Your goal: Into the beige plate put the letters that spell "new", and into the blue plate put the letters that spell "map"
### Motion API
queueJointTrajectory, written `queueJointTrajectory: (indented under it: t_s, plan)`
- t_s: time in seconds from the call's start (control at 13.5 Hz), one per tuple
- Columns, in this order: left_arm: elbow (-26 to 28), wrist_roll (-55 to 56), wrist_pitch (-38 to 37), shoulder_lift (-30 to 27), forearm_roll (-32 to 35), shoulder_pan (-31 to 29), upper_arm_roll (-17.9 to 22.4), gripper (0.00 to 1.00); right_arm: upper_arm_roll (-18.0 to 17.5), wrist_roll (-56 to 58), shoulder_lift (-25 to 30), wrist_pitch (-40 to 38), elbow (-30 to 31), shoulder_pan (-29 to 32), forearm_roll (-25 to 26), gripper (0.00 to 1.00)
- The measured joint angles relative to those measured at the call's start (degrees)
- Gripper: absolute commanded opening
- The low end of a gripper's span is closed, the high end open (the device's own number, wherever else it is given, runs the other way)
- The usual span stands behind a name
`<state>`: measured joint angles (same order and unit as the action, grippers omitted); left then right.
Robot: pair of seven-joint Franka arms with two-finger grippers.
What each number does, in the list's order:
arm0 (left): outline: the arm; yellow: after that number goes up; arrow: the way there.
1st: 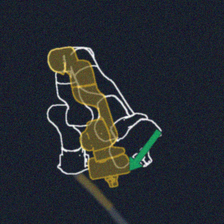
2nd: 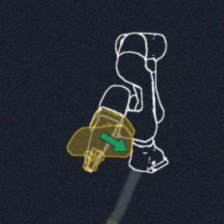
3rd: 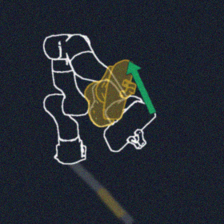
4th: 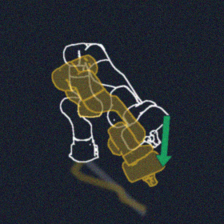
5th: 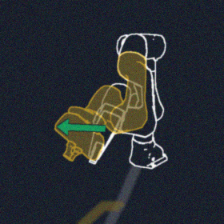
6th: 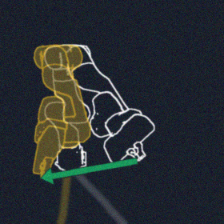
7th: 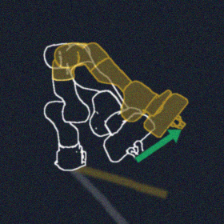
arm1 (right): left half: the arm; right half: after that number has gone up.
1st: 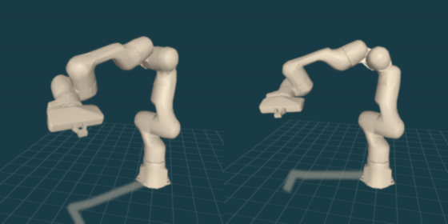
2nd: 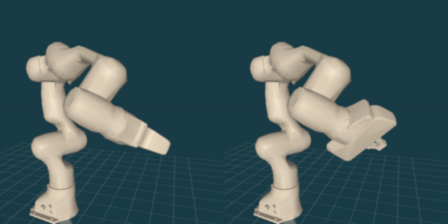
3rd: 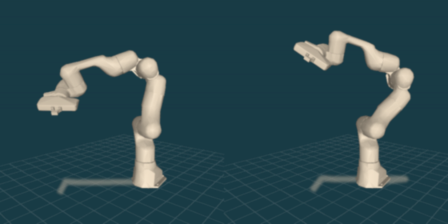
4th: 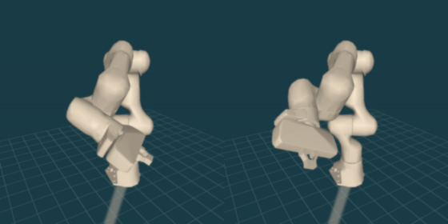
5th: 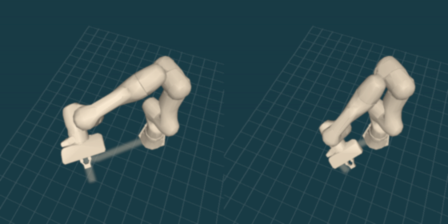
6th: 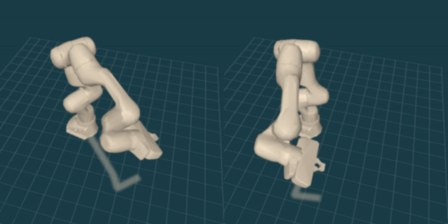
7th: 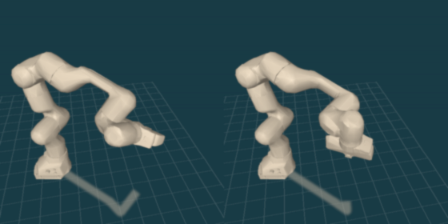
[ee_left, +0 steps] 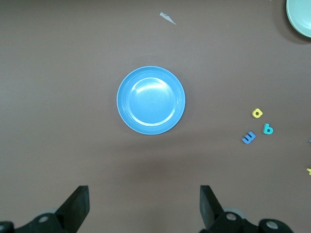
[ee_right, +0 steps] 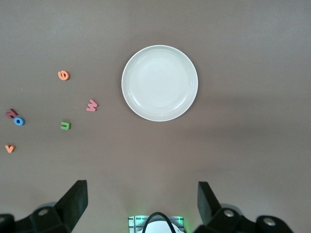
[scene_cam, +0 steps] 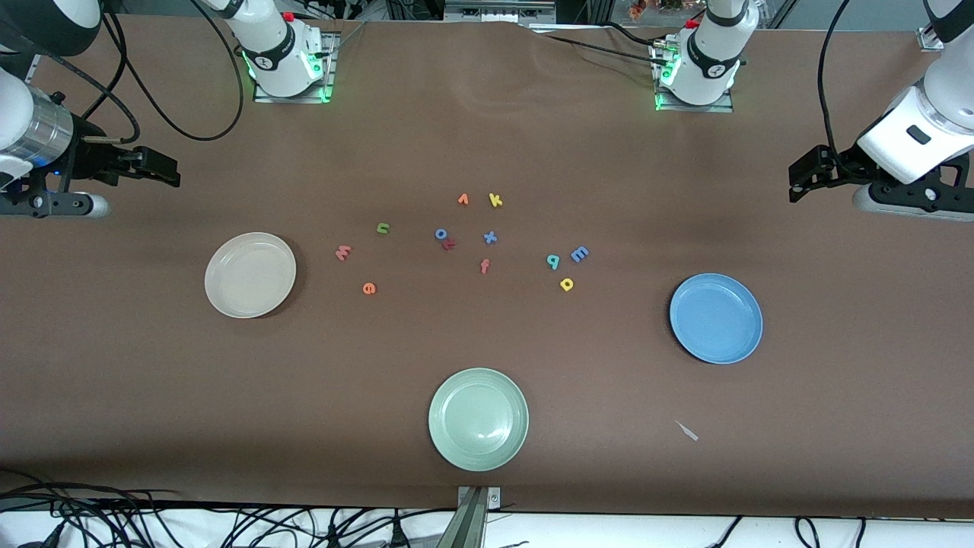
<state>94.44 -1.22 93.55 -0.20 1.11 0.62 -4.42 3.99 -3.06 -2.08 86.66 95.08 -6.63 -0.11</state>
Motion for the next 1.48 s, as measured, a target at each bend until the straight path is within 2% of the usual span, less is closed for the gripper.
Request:
queueJointTrajectory:
  t_s: [1.48]
  plan:
    - [0.0,0.0,-0.33,0.0,0.0,-0.11,0.03,1.0,0.52,1.19,-0.44,0.01,0.03,-0.04,-0.03,1.0]
